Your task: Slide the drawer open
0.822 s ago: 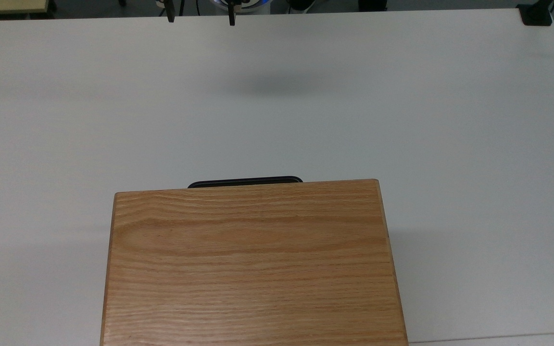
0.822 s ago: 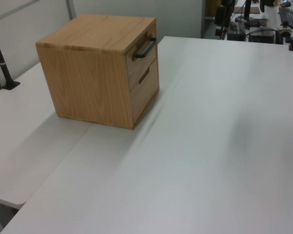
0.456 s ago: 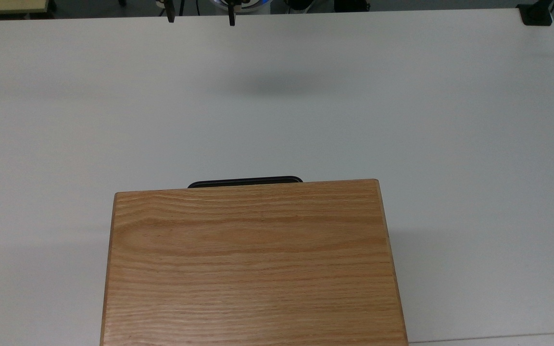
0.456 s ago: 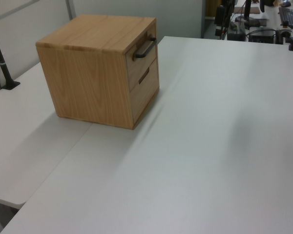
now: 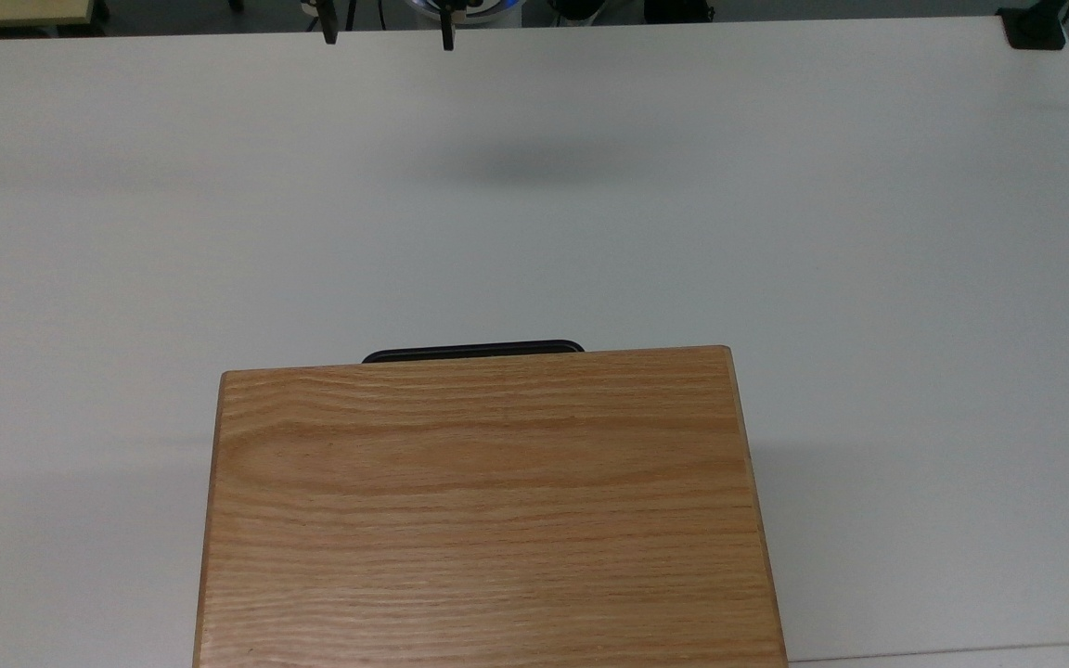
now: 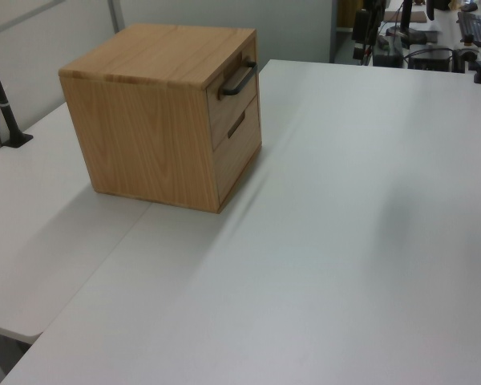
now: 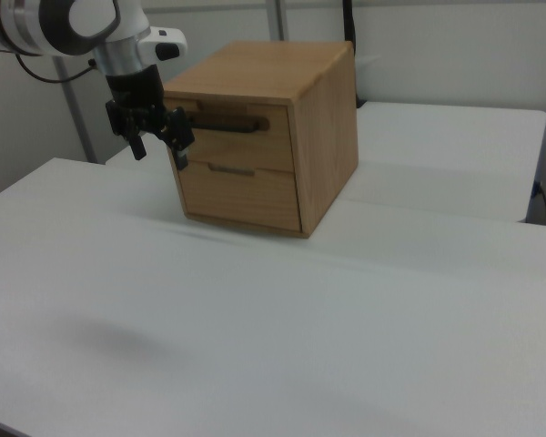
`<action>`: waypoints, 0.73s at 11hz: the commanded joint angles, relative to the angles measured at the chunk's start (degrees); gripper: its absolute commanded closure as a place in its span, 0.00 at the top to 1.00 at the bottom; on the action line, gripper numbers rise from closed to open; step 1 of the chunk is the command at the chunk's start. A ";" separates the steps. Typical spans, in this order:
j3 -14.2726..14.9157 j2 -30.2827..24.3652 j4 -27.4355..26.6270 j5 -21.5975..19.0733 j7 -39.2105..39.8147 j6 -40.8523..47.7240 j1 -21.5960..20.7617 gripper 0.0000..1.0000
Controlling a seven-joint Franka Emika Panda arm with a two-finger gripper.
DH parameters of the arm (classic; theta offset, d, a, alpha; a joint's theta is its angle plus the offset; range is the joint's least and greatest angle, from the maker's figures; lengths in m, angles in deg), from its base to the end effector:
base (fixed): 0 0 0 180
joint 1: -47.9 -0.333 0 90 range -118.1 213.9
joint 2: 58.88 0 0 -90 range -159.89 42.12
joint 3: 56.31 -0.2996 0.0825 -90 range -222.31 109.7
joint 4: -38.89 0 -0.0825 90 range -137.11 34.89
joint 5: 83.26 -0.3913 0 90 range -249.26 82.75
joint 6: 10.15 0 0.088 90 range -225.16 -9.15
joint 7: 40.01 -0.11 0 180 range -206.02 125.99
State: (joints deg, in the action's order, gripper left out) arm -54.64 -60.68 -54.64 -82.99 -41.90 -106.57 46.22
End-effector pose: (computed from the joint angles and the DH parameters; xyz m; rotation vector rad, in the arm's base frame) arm 0.5634 -0.0006 0.6032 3.1361 -0.0510 0.1285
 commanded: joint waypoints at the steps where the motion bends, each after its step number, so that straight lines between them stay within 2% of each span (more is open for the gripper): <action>1: 0.36 0.12 0.19 -0.80 0.39 -0.79 -0.08 1.00; 4: 0.18 1.53 0.28 -0.71 -1.96 -0.97 -0.34 1.00; 6: -0.43 2.14 1.15 -0.27 -20.24 -3.32 -0.43 1.00; 8: -0.43 3.97 1.16 -0.19 -40.46 -11.83 -1.48 1.00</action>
State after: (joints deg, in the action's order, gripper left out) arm -55.03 -58.89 -54.53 -82.98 -62.79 -111.78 46.05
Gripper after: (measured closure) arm 0.000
